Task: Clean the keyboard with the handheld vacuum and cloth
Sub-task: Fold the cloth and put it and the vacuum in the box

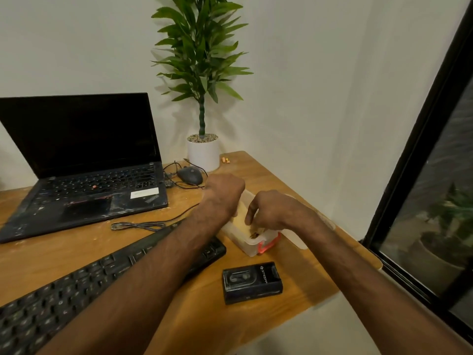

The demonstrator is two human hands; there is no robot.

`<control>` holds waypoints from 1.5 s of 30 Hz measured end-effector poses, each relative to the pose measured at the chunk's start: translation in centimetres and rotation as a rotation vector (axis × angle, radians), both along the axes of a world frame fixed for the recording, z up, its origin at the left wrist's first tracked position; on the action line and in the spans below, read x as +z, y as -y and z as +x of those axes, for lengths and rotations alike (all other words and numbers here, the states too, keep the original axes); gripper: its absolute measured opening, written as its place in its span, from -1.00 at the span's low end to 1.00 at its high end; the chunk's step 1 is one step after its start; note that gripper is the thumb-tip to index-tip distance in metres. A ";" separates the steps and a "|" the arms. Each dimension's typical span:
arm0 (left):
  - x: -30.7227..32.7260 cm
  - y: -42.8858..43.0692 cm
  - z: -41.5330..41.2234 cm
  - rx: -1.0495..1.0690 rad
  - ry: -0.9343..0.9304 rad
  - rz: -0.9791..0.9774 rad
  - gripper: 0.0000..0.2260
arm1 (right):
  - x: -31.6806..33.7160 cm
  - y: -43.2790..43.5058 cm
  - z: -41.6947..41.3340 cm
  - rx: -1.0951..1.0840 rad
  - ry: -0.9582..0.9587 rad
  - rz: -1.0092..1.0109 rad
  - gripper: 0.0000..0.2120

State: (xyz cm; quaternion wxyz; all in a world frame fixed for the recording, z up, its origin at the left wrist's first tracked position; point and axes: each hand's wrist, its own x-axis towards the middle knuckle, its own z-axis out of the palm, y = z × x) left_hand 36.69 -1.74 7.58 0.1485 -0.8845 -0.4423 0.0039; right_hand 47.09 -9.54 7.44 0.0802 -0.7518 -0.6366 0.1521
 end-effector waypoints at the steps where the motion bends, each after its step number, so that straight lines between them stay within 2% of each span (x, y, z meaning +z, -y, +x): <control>1: -0.2 0.1 0.1 -0.005 -0.044 0.021 -0.59 | 0.0 -0.1 -0.1 0.008 0.041 -0.011 -0.74; 4: -0.7 0.6 -0.3 -0.028 -0.074 0.072 -0.65 | 0.0 0.4 -1.0 0.008 0.210 0.054 -0.78; 6: -0.6 1.1 -1.0 -0.045 0.012 0.110 -0.71 | 0.3 1.6 -1.3 -0.017 0.266 0.180 -0.78; 8: -0.2 1.8 -1.9 -0.067 0.142 0.130 -0.74 | 0.6 3.7 -1.2 -0.027 0.160 0.350 -0.78; 11: 0.1 3.6 -3.8 -0.102 0.330 0.092 -0.80 | 0.7 7.7 -1.4 -0.006 -0.196 0.561 -0.84; 13: -0.2 5.0 -5.1 -0.130 0.407 0.049 -0.81 | -0.4 9.8 -1.7 0.095 -0.252 0.513 -0.83; 17: -2.1 7.9 -7.2 -0.165 0.496 -0.108 -0.72 | -3.7 11.5 -2.4 0.252 -0.055 0.273 -0.57; 21: -4.5 9.6 -7.9 -0.196 0.462 -0.232 -0.63 | -5.1 12.6 -2.9 0.298 0.080 0.237 -0.39; 27: -5.5 10.7 -8.5 -0.230 0.564 -0.331 -0.59 | -4.7 14.3 -1.9 0.228 -0.091 0.358 -0.41; 32: -5.8 11.6 -8.7 -0.265 0.616 -0.368 -0.58 | -1.5 14.7 -1.0 0.122 -0.253 0.507 -0.50; 39: -6.0 14.3 -8.7 -0.333 0.571 -0.284 -0.59 | 0.2 9.7 -2.2 -0.153 0.028 0.533 -0.55; 45: -7.9 15.6 -9.5 -0.362 0.739 -0.265 -0.56 | -2.3 6.3 -3.8 -0.188 0.151 0.416 -0.48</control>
